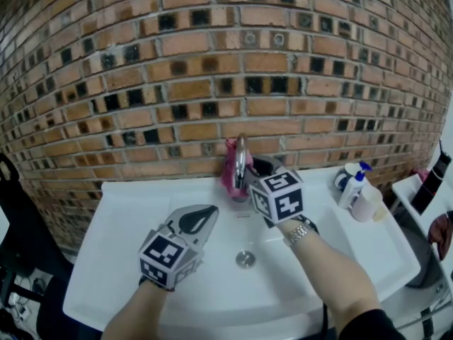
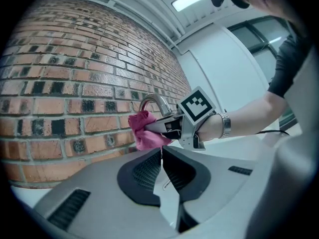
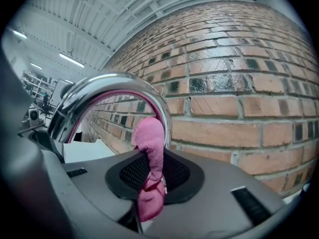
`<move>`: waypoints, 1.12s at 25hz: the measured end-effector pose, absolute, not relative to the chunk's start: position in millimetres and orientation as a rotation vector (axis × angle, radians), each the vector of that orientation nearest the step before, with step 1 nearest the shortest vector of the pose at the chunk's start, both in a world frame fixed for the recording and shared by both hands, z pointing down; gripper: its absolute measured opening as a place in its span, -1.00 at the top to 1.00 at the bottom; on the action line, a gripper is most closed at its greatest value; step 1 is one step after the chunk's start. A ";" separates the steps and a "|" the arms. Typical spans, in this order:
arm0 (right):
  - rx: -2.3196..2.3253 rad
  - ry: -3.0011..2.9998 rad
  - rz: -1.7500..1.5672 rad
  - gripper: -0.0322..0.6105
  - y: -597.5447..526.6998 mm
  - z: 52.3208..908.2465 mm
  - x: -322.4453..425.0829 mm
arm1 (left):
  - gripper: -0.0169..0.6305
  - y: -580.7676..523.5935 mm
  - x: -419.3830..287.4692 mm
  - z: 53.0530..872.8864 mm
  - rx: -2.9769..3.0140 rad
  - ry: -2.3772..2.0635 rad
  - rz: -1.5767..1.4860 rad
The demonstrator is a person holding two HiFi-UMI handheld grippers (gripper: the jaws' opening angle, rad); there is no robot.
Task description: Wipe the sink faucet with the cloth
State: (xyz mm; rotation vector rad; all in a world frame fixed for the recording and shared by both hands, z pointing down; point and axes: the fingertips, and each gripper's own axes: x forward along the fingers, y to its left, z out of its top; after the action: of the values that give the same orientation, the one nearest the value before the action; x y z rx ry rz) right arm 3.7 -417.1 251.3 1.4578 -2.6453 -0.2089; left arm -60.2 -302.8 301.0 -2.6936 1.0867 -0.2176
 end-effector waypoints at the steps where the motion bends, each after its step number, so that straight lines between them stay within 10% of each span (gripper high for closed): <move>1: 1.466 -2.650 -0.222 0.68 -416.2 246.3 4.3 | 0.90 -302.6 -60.1 300.7 -2.696 1.089 -0.216; 28: 1.376 -2.738 -0.496 0.70 -353.5 213.1 4.1 | 0.90 -300.2 -61.3 294.1 -2.736 1.107 -0.157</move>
State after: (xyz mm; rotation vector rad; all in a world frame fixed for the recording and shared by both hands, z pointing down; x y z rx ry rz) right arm 4.1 -353.5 213.1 1.3763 -2.7380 -0.4964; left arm -61.3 -300.2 294.1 -2.7364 1.1067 -0.1573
